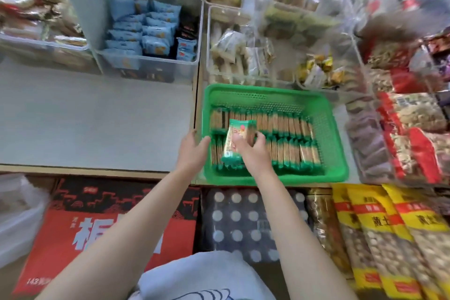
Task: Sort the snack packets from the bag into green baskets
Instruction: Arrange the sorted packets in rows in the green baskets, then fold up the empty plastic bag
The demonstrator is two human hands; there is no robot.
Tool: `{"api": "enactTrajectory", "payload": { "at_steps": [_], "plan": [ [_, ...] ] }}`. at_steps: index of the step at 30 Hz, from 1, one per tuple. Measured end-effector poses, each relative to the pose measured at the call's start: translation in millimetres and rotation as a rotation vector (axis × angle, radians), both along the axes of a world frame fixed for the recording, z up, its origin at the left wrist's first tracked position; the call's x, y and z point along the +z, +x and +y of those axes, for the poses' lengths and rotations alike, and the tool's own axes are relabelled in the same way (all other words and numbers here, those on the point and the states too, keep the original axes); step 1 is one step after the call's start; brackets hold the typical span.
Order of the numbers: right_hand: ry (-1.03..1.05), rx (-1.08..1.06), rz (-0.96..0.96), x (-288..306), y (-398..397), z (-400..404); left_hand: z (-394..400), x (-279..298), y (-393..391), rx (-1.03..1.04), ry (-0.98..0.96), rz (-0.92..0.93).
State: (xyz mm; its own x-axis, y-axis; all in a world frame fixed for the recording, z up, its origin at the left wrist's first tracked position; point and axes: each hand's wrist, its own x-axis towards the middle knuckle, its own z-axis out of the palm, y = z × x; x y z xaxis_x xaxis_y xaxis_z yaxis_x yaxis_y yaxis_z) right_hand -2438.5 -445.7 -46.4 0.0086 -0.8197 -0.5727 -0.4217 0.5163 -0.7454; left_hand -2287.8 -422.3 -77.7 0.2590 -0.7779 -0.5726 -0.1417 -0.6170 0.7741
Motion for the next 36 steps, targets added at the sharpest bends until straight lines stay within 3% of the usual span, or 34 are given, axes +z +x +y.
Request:
{"api": "enactTrajectory", "payload": {
  "at_steps": [4, 7, 9, 12, 22, 32, 36],
  "plan": [
    [-0.022, -0.051, 0.178, -29, -22, -51, 3, -29, 3, -0.029, 0.091, -0.080],
    [-0.151, -0.009, 0.456, -45, -15, -90, 0, -40, 3, 0.019, 0.077, -0.066],
    [-0.223, 0.061, 0.622, -54, -7, -108, 0, -46, 3, 0.019, 0.064, -0.061],
    [-0.171, 0.224, 0.716, -68, 5, -120, -1, -48, 5, 0.001, 0.073, -0.067],
    [-0.119, 0.404, 0.802, -88, 19, -109, -4, -49, 7, -0.048, 0.066, -0.048],
    [-0.127, 0.272, 0.542, -71, 4, -56, -1, -43, 5, -0.059, 0.107, -0.079],
    [-0.228, 0.265, 0.595, -51, 14, -28, 22, -29, 21, -0.065, 0.135, -0.028]
  ]
}}
